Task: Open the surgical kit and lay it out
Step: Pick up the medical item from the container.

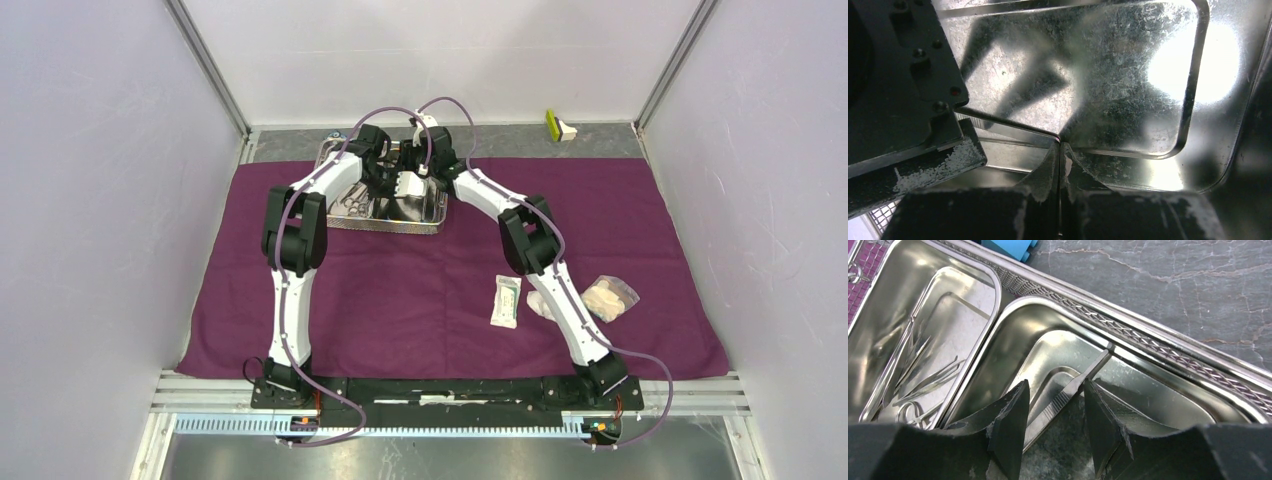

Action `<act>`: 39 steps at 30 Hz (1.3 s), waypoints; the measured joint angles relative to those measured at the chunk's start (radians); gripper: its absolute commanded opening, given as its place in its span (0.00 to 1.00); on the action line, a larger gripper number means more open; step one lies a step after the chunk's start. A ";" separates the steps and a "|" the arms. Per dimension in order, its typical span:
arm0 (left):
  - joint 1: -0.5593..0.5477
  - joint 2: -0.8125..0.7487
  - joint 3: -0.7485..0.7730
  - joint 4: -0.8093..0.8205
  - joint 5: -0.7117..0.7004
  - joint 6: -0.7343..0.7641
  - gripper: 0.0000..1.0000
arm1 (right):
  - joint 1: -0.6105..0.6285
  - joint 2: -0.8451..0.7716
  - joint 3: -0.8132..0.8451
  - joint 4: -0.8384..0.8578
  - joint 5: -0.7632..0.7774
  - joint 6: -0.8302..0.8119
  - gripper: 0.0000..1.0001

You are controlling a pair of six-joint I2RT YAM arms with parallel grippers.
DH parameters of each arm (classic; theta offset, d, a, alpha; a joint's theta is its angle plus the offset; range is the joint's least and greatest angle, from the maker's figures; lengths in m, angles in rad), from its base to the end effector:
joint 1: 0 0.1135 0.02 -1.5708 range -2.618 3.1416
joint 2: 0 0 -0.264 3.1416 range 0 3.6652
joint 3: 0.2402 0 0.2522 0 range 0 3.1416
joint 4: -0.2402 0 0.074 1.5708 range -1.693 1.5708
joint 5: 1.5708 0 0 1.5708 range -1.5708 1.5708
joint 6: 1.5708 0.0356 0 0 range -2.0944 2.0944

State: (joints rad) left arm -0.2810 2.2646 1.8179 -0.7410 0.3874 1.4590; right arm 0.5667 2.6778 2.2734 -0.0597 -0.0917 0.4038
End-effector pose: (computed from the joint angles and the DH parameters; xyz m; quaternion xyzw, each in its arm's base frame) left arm 0.4533 -0.1448 0.1656 0.7600 0.5932 -0.0533 0.2603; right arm 0.5068 0.3264 0.1414 -0.0932 0.8451 0.2794 0.4462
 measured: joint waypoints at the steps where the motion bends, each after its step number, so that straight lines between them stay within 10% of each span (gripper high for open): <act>1: 0.000 0.000 0.000 0.000 -0.001 0.000 0.02 | 0.000 0.006 0.007 0.004 0.003 0.001 0.51; 17: -0.001 0.000 0.000 0.000 -0.005 0.000 0.02 | -0.001 0.033 0.030 0.028 0.040 0.076 0.46; 39: -0.008 -0.001 0.001 -0.008 -0.028 0.000 0.02 | -0.005 0.093 0.066 0.108 0.011 0.209 0.00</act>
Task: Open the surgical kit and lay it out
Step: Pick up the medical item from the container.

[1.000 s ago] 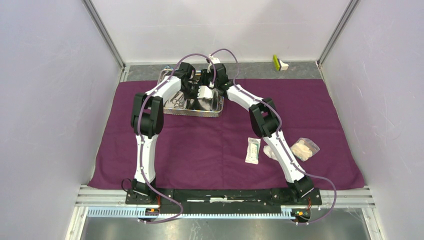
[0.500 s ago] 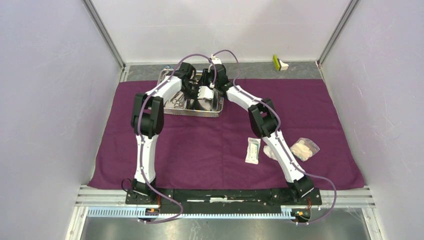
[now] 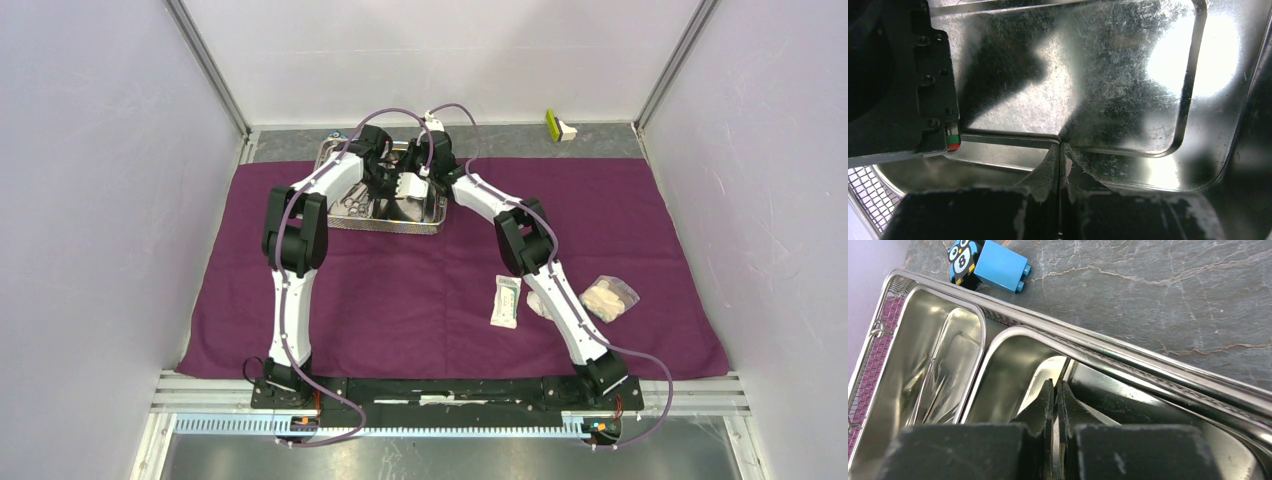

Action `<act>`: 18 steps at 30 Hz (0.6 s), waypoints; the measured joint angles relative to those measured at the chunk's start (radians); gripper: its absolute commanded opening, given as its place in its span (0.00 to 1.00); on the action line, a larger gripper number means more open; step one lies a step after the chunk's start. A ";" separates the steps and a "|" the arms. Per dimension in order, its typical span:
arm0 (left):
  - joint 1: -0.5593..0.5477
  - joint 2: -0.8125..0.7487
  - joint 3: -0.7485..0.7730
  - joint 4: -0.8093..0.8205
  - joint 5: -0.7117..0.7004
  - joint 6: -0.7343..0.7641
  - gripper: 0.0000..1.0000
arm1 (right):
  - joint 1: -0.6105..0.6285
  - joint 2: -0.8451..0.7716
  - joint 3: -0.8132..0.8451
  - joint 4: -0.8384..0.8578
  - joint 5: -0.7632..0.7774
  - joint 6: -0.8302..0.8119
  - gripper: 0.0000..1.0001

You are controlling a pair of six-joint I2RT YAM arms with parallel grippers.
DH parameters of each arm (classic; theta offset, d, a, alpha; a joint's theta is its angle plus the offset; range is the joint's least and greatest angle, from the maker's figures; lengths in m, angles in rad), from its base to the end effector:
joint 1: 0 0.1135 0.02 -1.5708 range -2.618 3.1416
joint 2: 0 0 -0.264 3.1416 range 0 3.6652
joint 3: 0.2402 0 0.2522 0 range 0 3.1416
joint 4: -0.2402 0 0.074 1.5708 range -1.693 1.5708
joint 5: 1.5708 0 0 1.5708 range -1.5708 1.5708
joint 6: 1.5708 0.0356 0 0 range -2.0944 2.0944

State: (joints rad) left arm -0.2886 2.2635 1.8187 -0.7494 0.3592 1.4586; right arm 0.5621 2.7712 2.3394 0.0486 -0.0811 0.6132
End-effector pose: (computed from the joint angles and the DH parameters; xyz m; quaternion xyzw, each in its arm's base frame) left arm 0.4518 -0.1472 0.1656 0.7625 0.5949 -0.0446 0.2505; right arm 0.5190 0.3303 0.1201 -0.0015 0.8284 0.3379 0.4466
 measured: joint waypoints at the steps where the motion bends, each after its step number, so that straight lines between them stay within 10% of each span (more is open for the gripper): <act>1: 0.000 0.000 0.000 0.000 0.000 0.000 0.02 | 0.000 0.004 0.004 0.003 -0.002 0.006 0.00; 18: 0.015 0.000 0.020 -0.037 0.028 -0.023 0.11 | -0.002 0.016 0.035 -0.019 -0.020 -0.017 0.00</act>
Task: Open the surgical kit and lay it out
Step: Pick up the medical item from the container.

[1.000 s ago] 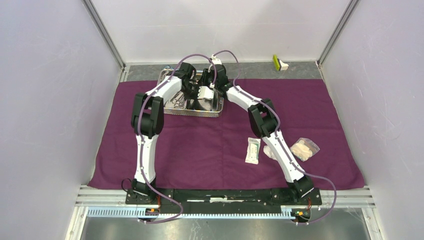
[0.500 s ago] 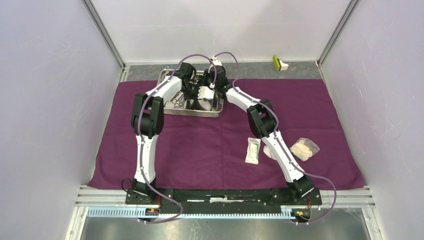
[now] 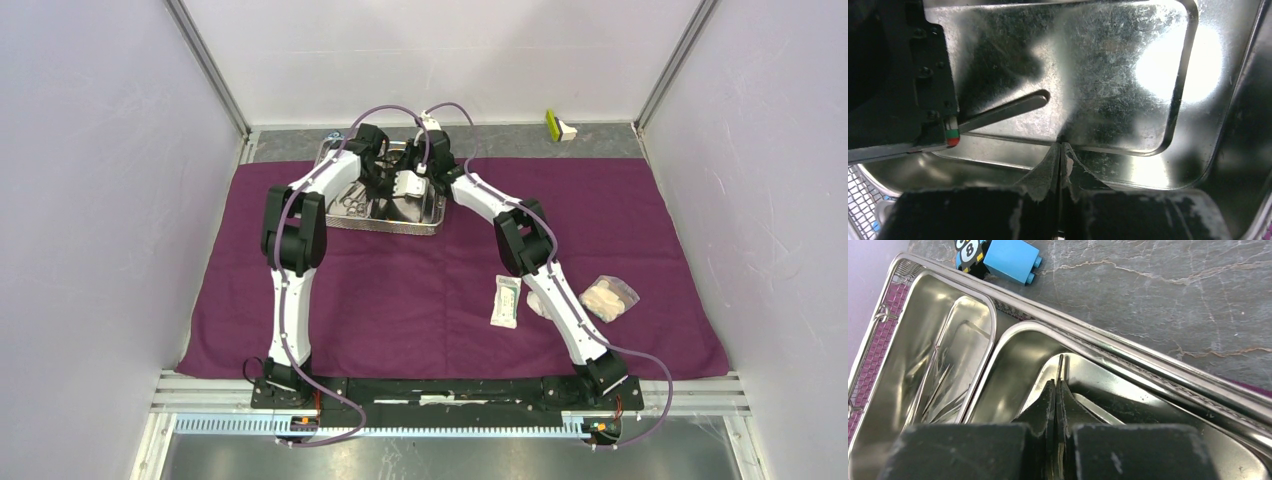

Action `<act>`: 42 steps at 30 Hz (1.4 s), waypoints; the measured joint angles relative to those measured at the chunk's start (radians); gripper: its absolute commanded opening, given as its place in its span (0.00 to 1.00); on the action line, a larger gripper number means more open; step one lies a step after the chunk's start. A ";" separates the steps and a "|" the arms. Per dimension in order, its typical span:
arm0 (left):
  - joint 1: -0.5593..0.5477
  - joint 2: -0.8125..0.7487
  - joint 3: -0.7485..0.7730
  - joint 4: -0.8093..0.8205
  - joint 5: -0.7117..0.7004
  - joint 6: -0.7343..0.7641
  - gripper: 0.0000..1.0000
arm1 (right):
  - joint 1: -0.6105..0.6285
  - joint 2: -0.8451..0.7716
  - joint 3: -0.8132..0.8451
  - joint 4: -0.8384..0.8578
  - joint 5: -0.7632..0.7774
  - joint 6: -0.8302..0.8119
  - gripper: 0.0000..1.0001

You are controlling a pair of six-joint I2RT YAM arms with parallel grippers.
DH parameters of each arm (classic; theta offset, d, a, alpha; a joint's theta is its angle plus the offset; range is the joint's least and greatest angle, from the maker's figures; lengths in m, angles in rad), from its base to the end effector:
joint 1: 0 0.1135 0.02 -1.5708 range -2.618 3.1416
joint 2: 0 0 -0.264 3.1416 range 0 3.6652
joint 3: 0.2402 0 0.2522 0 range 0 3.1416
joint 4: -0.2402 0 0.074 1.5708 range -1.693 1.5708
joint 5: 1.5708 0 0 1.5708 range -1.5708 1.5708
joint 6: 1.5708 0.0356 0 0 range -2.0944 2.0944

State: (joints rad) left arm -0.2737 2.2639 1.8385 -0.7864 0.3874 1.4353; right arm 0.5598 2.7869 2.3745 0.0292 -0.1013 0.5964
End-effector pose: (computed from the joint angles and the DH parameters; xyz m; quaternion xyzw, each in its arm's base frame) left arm 0.4529 -0.1411 0.1700 0.7508 0.6080 -0.0622 0.2504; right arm 0.5214 0.3310 0.1211 -0.0132 0.8281 0.3405 0.4451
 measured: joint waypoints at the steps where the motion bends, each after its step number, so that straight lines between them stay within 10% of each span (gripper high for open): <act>1: 0.001 0.000 0.002 -0.006 0.000 -0.002 0.14 | 0.000 -0.002 0.000 -0.003 -0.007 -0.003 0.00; 25: 0.066 0.000 0.102 -0.016 0.061 -0.274 0.30 | -0.033 -0.124 -0.034 -0.061 -0.089 -0.071 0.00; 42: 0.190 -0.124 0.124 0.145 0.272 -0.839 0.76 | -0.048 -0.377 -0.230 0.003 -0.267 -0.088 0.00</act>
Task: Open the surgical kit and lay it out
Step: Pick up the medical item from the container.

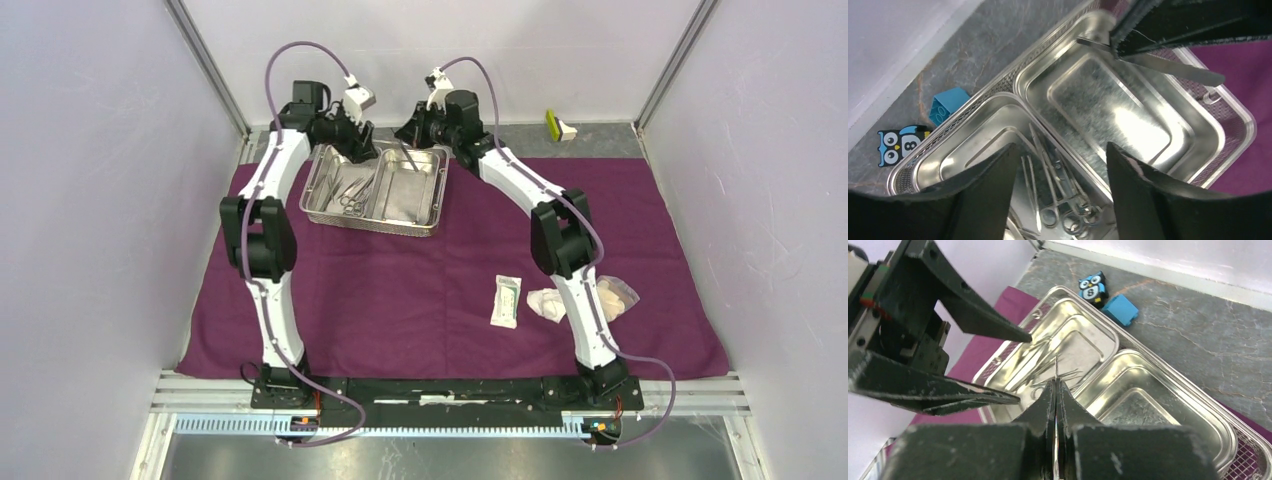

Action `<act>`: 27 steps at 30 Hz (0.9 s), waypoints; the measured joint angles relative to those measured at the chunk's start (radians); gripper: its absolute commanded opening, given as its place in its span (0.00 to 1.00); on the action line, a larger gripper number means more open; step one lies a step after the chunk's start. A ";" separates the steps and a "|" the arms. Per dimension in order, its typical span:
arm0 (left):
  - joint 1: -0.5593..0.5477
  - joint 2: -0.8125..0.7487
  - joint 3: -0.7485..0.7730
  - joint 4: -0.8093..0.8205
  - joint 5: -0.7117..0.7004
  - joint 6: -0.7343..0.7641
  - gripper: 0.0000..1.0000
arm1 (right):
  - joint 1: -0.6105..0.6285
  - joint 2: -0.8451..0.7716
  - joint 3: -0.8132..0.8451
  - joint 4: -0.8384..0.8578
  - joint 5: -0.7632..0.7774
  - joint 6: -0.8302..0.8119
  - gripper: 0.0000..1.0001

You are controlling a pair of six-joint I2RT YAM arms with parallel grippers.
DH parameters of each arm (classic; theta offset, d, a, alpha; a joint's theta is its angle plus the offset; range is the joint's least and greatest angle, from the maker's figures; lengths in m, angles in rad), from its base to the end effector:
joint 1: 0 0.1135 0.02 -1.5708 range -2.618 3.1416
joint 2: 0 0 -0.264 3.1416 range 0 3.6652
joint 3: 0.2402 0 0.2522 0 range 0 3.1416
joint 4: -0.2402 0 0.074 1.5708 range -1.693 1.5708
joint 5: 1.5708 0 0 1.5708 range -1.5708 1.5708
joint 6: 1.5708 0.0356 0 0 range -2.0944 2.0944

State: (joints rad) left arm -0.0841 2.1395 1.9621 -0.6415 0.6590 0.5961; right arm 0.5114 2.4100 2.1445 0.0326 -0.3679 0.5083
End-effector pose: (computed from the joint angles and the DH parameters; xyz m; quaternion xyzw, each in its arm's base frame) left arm 0.4801 -0.0624 0.2772 0.4056 0.7901 -0.2032 0.4123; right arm 0.4933 0.2915 0.2587 -0.1146 0.7711 0.4228 0.4621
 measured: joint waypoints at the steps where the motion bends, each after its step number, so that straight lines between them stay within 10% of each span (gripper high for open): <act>1: 0.004 -0.018 -0.002 0.010 0.006 -0.031 0.80 | -0.003 -0.025 -0.022 0.011 -0.014 -0.001 0.00; 11: 0.021 -0.268 -0.195 0.138 0.207 -0.405 1.00 | -0.075 -0.356 -0.400 0.158 -0.210 -0.010 0.00; 27: -0.097 -0.404 -0.710 0.927 0.367 -1.116 0.69 | -0.106 -0.593 -1.066 0.662 -0.426 0.254 0.00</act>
State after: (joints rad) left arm -0.1806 1.7351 1.2518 0.2855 1.0264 -0.5201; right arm 0.4053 1.8168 1.0786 0.6949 -0.7937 0.7620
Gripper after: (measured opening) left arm 0.722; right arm 0.006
